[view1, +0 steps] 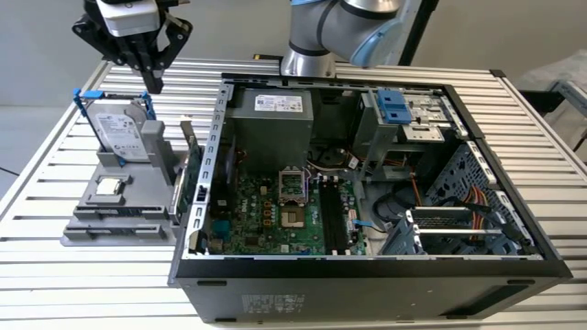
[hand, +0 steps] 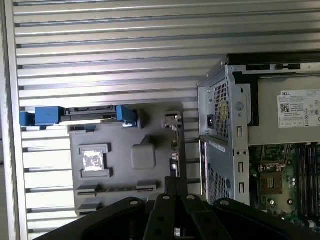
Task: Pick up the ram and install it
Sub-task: 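Reach for the ram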
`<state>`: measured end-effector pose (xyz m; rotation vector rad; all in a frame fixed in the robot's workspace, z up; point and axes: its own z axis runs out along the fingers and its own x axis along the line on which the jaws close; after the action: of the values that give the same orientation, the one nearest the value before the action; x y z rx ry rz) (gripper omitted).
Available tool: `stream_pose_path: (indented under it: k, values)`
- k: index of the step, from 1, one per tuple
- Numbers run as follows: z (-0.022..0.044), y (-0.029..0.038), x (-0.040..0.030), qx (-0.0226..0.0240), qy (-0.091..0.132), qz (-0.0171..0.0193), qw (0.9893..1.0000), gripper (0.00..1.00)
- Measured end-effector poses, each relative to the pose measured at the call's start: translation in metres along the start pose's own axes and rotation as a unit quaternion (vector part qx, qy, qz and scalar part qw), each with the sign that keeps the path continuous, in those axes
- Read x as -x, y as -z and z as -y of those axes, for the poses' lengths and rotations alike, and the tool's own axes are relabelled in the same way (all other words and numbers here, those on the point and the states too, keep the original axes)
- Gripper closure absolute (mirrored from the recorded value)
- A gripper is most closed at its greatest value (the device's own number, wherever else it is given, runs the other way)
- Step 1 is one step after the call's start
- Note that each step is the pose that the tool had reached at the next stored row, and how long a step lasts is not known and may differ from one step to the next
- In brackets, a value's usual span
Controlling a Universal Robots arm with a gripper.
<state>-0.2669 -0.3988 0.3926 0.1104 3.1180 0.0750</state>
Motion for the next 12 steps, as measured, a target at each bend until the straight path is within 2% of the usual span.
stream_pose_path:
  k: [12]
  values:
    - [0.0008, 0.0003, -0.0118, 0.0000, 0.000, 0.0000, 1.0000, 1.00]
